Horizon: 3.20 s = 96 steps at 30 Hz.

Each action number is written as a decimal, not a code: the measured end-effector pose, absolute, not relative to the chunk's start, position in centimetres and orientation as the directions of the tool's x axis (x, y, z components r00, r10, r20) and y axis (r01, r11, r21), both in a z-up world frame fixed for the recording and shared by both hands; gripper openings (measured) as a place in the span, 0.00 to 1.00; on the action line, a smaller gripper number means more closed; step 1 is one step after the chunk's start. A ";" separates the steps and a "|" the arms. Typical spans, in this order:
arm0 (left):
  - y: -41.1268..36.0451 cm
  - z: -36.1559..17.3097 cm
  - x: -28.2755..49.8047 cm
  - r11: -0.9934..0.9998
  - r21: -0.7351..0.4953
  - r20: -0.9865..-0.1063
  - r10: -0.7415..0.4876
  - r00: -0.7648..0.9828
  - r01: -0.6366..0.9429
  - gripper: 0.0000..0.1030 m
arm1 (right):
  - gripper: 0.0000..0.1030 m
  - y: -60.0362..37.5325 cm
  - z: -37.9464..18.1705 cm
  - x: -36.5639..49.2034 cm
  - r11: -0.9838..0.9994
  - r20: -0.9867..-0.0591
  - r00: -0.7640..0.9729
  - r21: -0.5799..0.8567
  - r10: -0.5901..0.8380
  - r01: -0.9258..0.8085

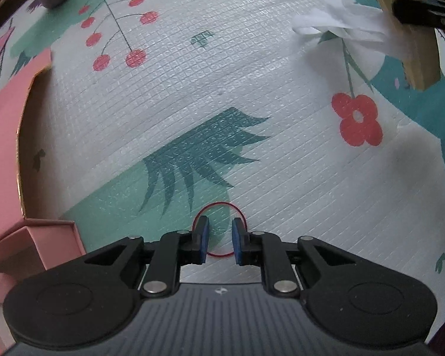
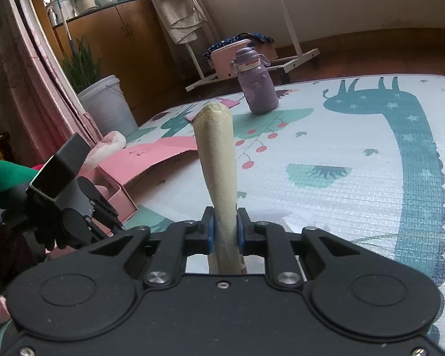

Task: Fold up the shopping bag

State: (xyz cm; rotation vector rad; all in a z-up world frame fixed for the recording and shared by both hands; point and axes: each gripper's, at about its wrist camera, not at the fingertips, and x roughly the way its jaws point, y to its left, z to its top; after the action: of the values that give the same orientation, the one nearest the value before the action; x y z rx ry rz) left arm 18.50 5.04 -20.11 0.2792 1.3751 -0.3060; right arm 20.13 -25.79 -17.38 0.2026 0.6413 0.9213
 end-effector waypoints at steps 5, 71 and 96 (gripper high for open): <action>5.4 -19.9 18.6 0.923 -0.006 -0.985 -0.072 0.158 0.384 0.17 | 0.15 -25.8 -17.4 20.2 0.600 -0.429 0.433 0.426 0.793 -0.677; 6.9 -24.9 22.3 0.996 -0.044 -0.785 0.016 0.619 -0.081 0.03 | 0.16 -25.9 -18.6 21.0 0.597 -0.440 0.414 0.463 0.797 -0.656; 6.5 -25.1 23.4 0.982 -0.057 -0.742 0.078 0.666 -0.178 0.34 | 0.16 -25.8 -18.8 21.0 0.588 -0.440 0.403 0.466 0.802 -0.661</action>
State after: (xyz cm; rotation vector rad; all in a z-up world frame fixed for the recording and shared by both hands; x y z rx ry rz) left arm 23.37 6.54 -25.15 -0.1282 0.8300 0.1448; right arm 20.97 -25.79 -18.84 0.2320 0.6849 0.9344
